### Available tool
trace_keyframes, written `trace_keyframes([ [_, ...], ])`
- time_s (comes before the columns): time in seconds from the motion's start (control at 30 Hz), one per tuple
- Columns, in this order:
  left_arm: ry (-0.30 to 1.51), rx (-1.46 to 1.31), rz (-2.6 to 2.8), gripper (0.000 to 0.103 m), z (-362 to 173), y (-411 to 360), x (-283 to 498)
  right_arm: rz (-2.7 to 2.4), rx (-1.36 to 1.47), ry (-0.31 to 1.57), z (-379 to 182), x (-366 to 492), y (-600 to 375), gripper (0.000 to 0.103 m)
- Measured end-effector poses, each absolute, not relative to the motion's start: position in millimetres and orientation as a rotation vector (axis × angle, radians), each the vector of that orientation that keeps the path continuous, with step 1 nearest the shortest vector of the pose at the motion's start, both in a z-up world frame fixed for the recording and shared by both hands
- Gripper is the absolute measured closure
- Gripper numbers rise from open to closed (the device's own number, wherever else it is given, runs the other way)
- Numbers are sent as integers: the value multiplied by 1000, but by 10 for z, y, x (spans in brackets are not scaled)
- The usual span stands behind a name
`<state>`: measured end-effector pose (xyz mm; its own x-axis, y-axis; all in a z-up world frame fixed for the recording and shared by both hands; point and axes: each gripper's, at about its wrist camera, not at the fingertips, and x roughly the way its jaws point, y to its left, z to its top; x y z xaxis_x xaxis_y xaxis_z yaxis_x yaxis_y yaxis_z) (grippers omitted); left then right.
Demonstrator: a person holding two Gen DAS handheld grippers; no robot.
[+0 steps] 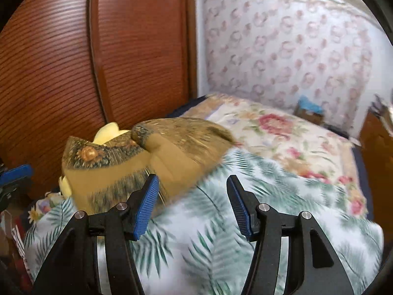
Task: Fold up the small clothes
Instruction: 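Open both grippers and release the folded shirt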
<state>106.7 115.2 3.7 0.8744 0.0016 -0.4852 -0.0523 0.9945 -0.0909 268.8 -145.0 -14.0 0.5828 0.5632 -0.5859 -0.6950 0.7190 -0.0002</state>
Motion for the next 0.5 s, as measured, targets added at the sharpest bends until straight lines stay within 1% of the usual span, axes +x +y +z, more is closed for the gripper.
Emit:
trace_keyframes([
  [0.07, 498, -93, 12, 83, 79, 1022, 1041, 693, -227, 571, -74, 2494, -1734, 37],
  [0.13, 490, -83, 14, 83, 115, 902, 1005, 668, -200, 560, -5, 2311, -2010, 19],
  [0.2, 488, -70, 21, 83, 148, 796, 986, 632, -178, 551, 24, 2139, -2236, 12],
  [0.5, 485, -52, -28, 83, 319, 375, 962, 450, -104, 478, 263, 1538, -3086, 12],
])
